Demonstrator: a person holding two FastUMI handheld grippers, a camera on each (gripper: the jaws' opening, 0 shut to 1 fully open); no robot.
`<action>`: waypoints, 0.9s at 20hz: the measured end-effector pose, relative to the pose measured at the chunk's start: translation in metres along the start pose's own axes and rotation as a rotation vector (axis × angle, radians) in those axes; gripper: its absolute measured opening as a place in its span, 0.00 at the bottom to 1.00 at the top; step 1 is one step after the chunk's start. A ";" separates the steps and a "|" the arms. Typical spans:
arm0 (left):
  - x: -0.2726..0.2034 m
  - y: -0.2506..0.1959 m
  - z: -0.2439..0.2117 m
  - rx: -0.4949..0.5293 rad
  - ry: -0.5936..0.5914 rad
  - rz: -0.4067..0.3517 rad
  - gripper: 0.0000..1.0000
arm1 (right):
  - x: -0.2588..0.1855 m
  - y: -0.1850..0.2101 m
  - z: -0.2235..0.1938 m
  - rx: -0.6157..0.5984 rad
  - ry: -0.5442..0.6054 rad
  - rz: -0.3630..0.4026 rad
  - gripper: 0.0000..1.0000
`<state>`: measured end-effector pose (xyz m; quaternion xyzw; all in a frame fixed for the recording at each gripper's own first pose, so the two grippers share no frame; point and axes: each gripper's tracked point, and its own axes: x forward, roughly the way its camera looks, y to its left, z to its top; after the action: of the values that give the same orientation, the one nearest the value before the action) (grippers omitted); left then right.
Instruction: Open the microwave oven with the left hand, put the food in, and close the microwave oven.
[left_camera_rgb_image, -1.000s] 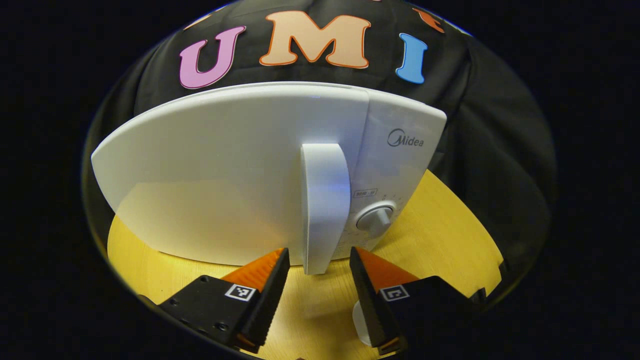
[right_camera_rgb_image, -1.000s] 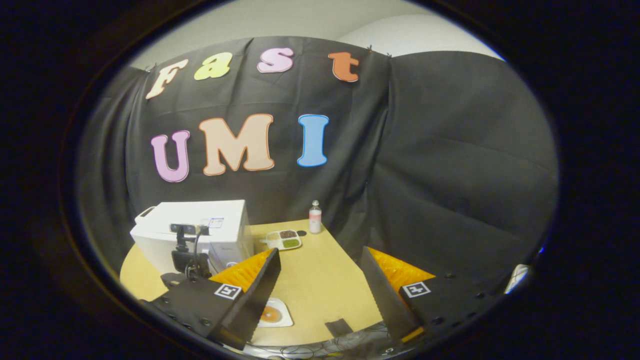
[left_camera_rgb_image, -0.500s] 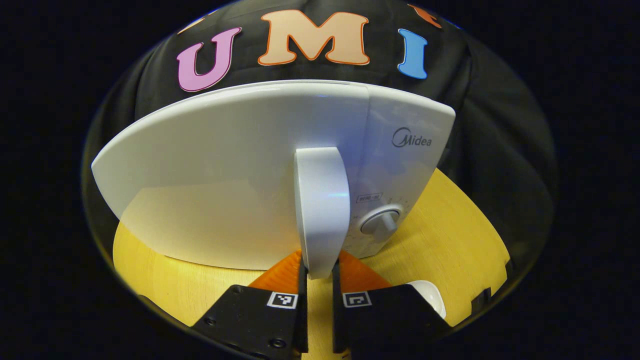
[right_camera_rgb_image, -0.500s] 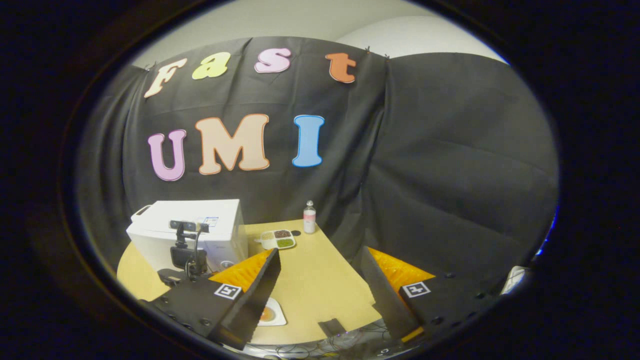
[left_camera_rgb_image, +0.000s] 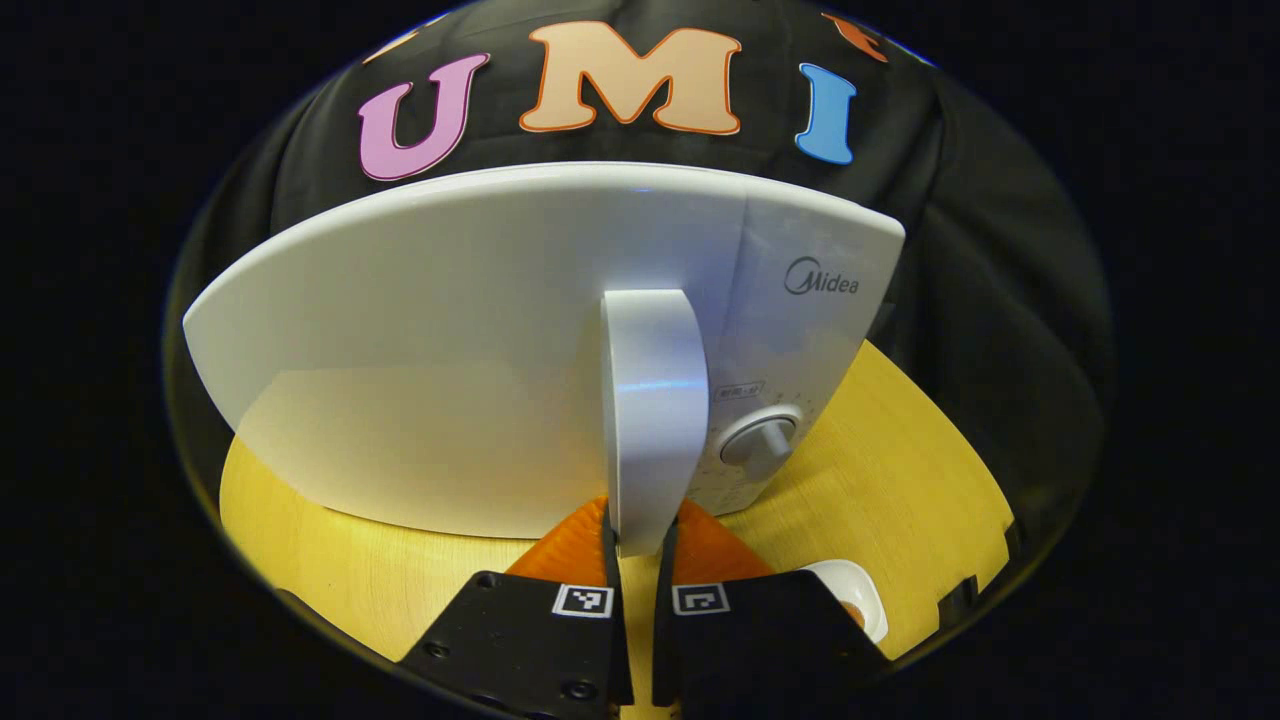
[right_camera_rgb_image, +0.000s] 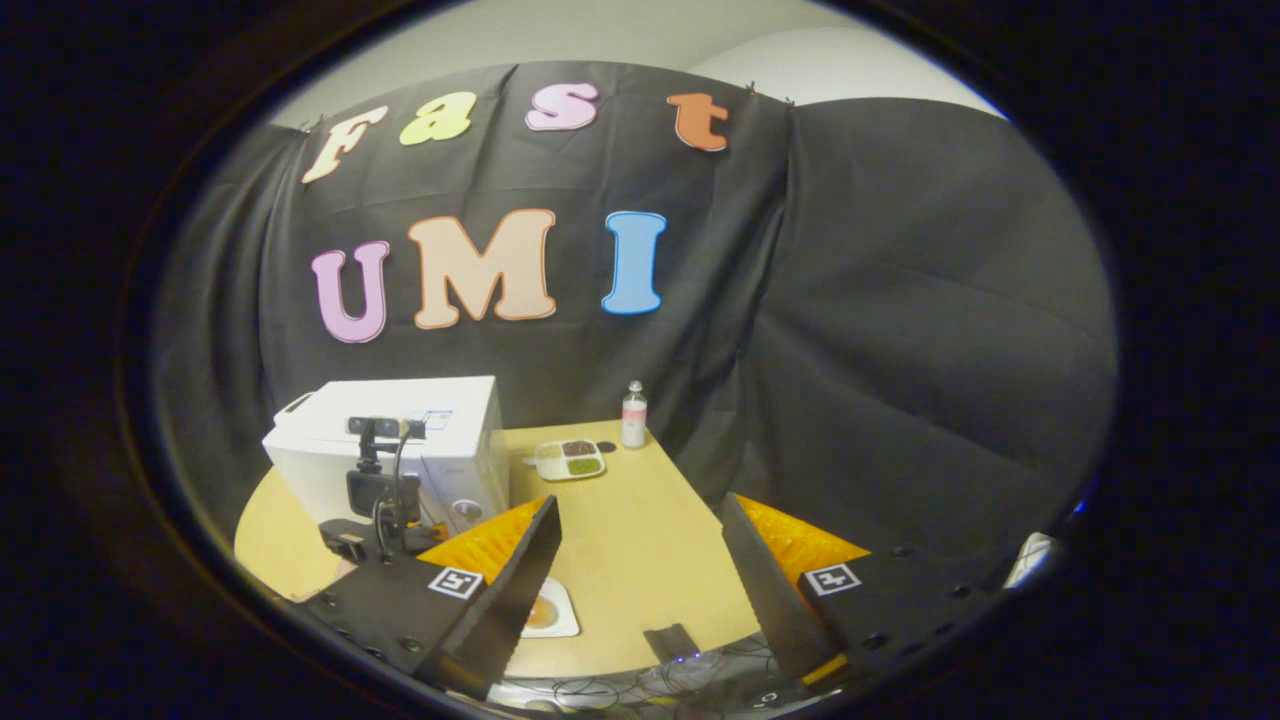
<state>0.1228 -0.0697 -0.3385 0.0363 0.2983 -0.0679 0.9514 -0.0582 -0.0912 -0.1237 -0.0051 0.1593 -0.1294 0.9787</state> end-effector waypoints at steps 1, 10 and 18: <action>-0.001 0.000 0.000 -0.006 -0.003 0.004 0.07 | 0.000 -0.001 -0.004 -0.002 0.010 0.001 0.97; -0.081 0.008 -0.058 0.017 -0.016 -0.049 0.05 | 0.018 0.006 -0.025 0.000 0.051 0.081 1.00; -0.137 0.035 -0.095 -0.012 0.019 0.044 0.16 | 0.035 0.045 -0.035 -0.039 0.057 0.235 0.97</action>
<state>-0.0371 -0.0096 -0.3368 0.0378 0.3069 -0.0449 0.9499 -0.0261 -0.0554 -0.1701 -0.0016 0.1891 -0.0108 0.9819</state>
